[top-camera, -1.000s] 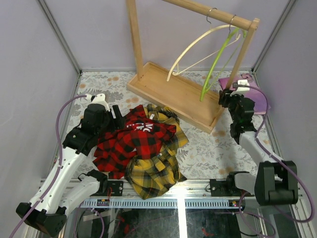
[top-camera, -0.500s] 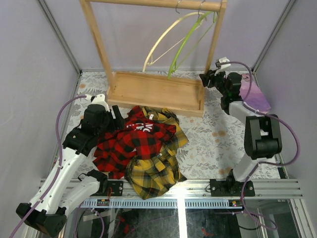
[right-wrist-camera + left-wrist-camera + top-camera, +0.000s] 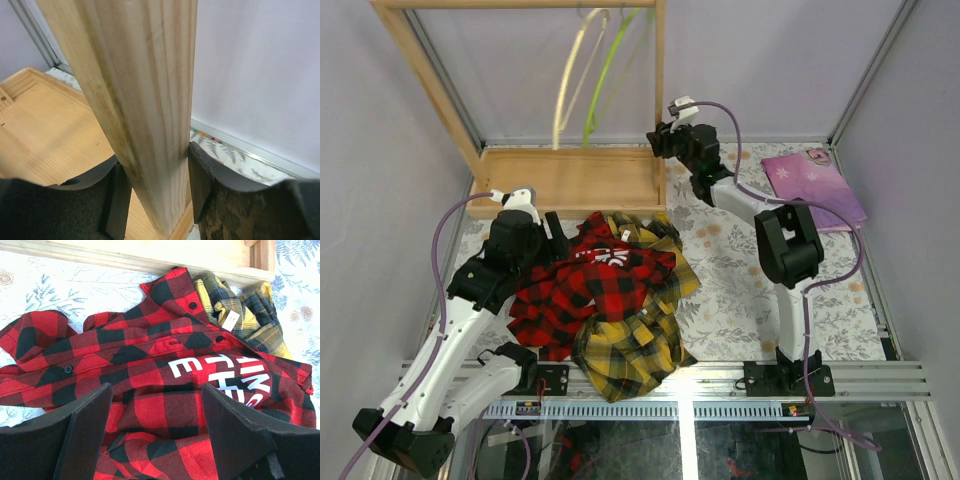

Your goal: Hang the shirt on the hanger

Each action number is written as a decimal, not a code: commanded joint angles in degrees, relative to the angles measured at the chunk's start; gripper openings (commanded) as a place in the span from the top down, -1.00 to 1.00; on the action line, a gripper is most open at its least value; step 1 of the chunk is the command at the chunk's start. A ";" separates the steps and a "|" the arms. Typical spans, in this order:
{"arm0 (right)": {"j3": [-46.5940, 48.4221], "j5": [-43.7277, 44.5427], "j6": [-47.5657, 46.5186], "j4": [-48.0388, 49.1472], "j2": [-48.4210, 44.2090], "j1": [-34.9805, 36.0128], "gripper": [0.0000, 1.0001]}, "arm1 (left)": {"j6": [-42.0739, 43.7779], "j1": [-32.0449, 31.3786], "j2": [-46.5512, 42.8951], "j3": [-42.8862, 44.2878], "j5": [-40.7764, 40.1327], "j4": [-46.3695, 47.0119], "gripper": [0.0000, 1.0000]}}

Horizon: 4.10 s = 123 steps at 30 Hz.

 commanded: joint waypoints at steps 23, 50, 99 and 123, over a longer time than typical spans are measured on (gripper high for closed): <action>-22.26 7.86 2.29 -24.72 -34.33 4.16 -0.99 | 0.03 0.56 -4.24 -0.60 -2.06 2.27 -0.57; -64.64 11.28 40.17 -66.21 -90.57 4.14 -1.00 | -8.97 -54.18 19.34 16.01 -37.86 -5.22 -1.00; -73.43 -0.46 47.81 -55.99 -96.74 4.16 -0.98 | -0.49 -15.15 10.39 7.91 -19.87 -2.91 1.00; -43.52 7.99 42.48 -47.64 -63.41 26.19 -0.85 | -3.92 1.70 2.72 1.70 -15.07 -3.92 1.00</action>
